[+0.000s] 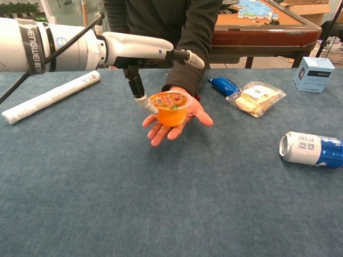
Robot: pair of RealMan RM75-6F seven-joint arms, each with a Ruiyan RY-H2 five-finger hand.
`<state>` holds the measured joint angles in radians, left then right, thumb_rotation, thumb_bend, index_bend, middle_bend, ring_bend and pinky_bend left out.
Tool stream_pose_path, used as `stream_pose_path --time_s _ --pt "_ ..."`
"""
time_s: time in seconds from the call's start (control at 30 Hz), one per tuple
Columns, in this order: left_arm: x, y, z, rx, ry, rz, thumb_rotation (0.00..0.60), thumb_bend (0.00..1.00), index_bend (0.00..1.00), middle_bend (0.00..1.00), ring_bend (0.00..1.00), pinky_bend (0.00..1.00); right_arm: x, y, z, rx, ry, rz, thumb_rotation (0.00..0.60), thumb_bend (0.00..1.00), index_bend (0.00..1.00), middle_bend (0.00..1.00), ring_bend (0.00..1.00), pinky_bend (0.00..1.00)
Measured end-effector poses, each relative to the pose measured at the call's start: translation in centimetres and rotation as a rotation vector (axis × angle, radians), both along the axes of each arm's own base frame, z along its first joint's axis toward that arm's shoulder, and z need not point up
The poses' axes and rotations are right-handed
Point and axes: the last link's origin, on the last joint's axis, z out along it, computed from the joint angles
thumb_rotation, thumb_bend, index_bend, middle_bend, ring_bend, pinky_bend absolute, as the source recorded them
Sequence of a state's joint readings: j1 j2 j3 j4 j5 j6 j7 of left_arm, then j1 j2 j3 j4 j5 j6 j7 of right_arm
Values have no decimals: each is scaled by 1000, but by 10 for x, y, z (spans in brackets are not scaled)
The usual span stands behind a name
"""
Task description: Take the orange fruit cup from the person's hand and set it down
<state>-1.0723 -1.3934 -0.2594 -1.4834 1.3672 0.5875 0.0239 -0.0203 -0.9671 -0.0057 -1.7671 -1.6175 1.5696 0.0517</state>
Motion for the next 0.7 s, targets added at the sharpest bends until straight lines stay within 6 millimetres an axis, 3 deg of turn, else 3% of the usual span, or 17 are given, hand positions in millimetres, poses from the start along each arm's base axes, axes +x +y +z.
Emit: stream_pose_path --time_s 0.4,0.57,0.7 --pt "8 21 -24 7 74 56 600 138 49 0 0 76 -5 3 1 -6 -4 -10 600 66 16 44 0 57" --pt "7 22 -31 1 104 61 600 138 104 0 17 147 -6 4 2 -8 -6 -13 600 67 16 44 0 57" --pt "8 21 -35 -1 102 63 600 138 165 0 85 209 -7 5 2 -10 -6 -14 600 67 16 44 0 57"
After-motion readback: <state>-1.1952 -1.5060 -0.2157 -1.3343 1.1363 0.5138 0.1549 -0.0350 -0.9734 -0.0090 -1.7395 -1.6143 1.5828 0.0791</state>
